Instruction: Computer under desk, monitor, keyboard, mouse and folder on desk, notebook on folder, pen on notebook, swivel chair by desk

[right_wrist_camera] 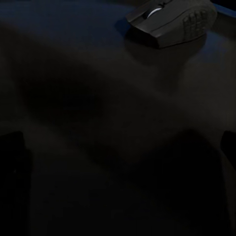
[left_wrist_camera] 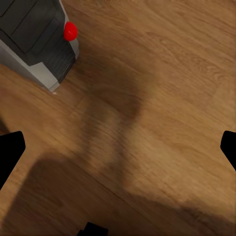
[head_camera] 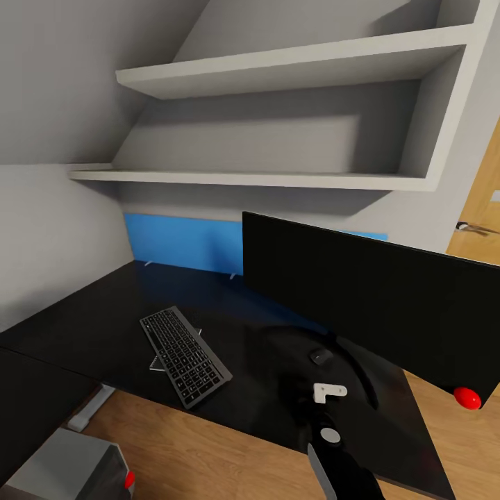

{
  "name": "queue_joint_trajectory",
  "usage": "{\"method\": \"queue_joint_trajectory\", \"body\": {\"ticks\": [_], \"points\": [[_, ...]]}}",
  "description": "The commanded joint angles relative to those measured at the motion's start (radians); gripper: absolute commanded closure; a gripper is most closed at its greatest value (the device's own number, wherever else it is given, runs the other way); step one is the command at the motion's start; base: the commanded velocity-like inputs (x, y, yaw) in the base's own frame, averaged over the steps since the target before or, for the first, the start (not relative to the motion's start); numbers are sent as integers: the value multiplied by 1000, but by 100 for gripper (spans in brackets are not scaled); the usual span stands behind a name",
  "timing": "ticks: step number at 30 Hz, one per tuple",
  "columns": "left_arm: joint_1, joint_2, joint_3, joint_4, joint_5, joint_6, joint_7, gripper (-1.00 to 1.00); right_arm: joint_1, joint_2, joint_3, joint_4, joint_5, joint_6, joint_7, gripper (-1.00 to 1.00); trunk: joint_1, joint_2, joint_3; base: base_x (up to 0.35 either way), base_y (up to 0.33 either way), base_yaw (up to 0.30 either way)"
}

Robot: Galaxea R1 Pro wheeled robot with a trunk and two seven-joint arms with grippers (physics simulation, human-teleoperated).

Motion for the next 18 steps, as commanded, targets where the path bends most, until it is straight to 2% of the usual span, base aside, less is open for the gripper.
{"method": "queue_joint_trajectory", "body": {"ticks": [1,10,18], "points": [[-1,0,-9,0,5,-3,7,-100,0,-1,1,2,3,5,-9,-100,0,0,-1,0,0,0],[-1,0,-9,0,6,-3,7,-100,0,-1,-3,2,3,4,-9,-100,0,0,-1,0,0,0],[-1,0,-9,1,6,-3,7,-100,0,-1,-32,2,3,-1,-9,-100,0,0,-1,0,0,0]]}}
